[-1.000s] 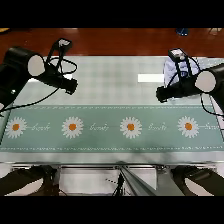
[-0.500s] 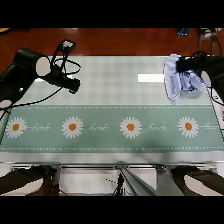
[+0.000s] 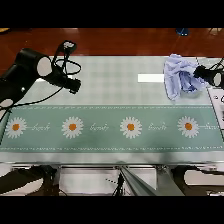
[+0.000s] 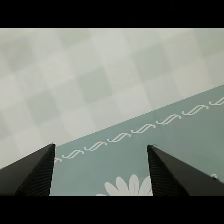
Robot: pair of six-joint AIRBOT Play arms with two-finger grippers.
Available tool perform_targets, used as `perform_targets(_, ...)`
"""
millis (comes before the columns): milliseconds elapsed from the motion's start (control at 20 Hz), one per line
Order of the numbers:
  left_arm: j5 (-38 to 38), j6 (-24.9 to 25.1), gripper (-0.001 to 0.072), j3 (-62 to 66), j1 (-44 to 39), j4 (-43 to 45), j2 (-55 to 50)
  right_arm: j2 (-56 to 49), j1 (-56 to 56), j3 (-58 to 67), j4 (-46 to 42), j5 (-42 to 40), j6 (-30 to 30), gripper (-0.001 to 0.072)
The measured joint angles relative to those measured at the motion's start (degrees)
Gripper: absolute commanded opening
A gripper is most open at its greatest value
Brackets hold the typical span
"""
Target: Fold the shirts.
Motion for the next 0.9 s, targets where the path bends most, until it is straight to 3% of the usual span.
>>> perform_targets(200,0.00,0.00,0.0707,0.00,0.00,0.00,-0.37,-5.38,0.66,0.04,2.03,-2.40,-0.74,0.0592)
perform_targets(350,-0.07,-0.02,0.0707,0.00,0.00,0.00,-0.46,-9.07,2.21,0.04,2.43,-5.64,-1.03,0.0527)
perform_targets(400,-0.24,-0.02,0.0707,0.00,0.00,0.00,-0.48,-9.88,2.69,0.04,2.40,-6.86,-1.05,0.0344)
perform_targets(450,-0.39,-0.02,0.0707,0.00,0.00,0.00,-0.48,-10.45,3.15,0.09,2.40,-7.93,-1.25,0.0017)
perform_targets(650,-2.19,0.00,0.0707,0.44,0.00,-0.02,-0.42,-7.48,4.07,0.07,2.71,-8.76,-1.68,0.0018)
perform_targets(900,-6.60,0.00,0.0707,6.71,0.00,0.00,0.31,8.79,4.35,0.09,2.58,-9.55,-2.75,0.0017)
